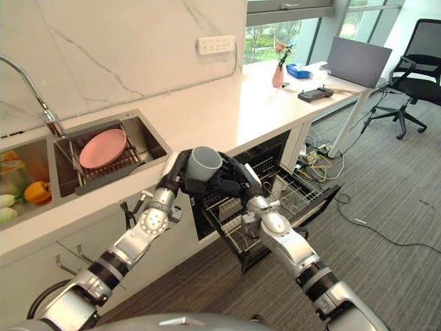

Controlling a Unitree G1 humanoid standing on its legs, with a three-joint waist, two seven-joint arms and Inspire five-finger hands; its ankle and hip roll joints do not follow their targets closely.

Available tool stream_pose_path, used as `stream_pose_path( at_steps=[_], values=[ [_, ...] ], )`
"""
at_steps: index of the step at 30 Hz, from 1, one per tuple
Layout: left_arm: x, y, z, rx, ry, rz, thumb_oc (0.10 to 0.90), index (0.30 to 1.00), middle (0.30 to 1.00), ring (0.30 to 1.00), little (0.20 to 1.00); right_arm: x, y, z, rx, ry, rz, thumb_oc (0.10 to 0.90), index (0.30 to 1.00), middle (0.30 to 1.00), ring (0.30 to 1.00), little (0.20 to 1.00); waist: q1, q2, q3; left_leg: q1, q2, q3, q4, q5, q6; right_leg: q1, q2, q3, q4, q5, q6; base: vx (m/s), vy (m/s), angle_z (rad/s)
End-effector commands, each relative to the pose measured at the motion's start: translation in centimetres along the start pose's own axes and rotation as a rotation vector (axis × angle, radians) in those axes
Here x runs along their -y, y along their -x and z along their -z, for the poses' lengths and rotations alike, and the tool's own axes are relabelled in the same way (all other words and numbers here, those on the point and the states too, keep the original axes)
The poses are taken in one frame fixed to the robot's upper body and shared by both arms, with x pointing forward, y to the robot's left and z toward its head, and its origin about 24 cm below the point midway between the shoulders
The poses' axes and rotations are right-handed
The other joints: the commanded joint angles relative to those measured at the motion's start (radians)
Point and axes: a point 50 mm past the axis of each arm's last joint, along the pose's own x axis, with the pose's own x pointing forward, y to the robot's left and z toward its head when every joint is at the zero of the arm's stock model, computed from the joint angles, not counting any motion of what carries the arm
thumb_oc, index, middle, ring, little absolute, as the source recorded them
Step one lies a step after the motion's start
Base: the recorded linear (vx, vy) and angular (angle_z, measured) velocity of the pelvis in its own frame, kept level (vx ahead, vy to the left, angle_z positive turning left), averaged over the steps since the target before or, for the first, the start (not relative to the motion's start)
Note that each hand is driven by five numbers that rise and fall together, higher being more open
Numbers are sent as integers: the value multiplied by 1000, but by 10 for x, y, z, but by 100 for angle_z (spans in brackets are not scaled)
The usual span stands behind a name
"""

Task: Place the dishes in the dishwasher.

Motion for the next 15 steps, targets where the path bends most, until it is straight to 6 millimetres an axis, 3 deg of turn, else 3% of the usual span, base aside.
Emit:
stream_pose_path(
  at_steps=[1,9,12,15],
  values=[
    [62,-21,-105,455,9,190,400,300,300,300,300,-97,-4,-153,736,-36,-367,800,900,900,900,900,9,-1,11,19,-18,-53,44,-114,8,41,-44,18,19,-113,67,0,0,0],
    [66,-25,-107,449,7,135,400,300,300,300,300,-113,7,-167,846,8,-373,800,900,900,900,900,3,2,17,21,-23,-56,42,-116,14,44,-43,26,21,-112,65,0,0,0],
    [65,-25,-107,447,13,96,400,300,300,300,300,-108,14,-174,964,129,-216,800,900,900,900,900,-1,4,18,22,-24,-59,43,-117,17,46,-42,27,22,-113,63,0,0,0],
    [69,-24,-107,435,25,82,400,300,300,300,300,-109,17,-175,980,74,-163,800,900,900,900,900,-3,6,20,21,-26,-61,44,-117,20,46,-42,30,24,-113,61,0,0,0]
  ],
)
